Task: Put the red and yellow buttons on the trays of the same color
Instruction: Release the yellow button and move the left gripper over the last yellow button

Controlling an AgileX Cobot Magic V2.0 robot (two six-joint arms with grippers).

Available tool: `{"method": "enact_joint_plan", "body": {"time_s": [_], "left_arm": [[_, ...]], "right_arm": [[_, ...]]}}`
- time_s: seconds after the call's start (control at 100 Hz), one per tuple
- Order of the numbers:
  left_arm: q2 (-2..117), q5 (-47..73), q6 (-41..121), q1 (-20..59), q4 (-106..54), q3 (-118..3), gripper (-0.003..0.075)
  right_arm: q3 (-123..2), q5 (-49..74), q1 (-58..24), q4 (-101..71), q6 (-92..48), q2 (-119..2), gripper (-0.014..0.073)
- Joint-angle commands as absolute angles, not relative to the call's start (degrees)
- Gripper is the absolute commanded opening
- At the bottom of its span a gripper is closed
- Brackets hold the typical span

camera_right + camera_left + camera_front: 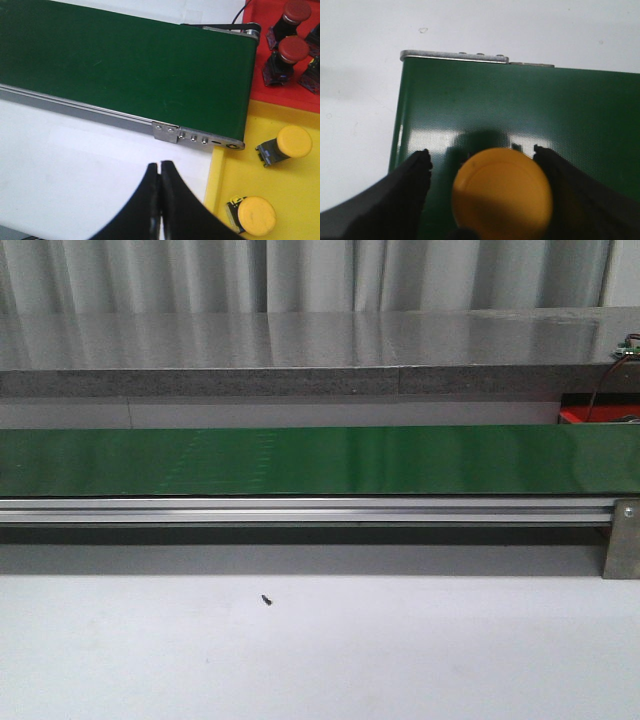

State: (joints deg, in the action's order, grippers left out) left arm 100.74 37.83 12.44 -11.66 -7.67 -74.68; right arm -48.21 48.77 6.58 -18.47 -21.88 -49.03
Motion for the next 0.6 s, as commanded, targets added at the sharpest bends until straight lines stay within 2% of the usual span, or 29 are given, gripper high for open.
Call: {"method": "enact_joint_plan", "body": {"time_s": [0.0,0.59], "left_arm": [[98.0,35.1,12.6,-11.3,-8.3,-76.1,0.0492],[92.4,39.9,12.6,-11.3,-12.5,-79.2,0.0505]], "right_arm": [[-49.5,45.6,6.5,-19.2,-22.2,-48.4,-0.0068],[-49.5,45.6,6.5,-19.2,-22.2,-48.4,-0.0068]]}}
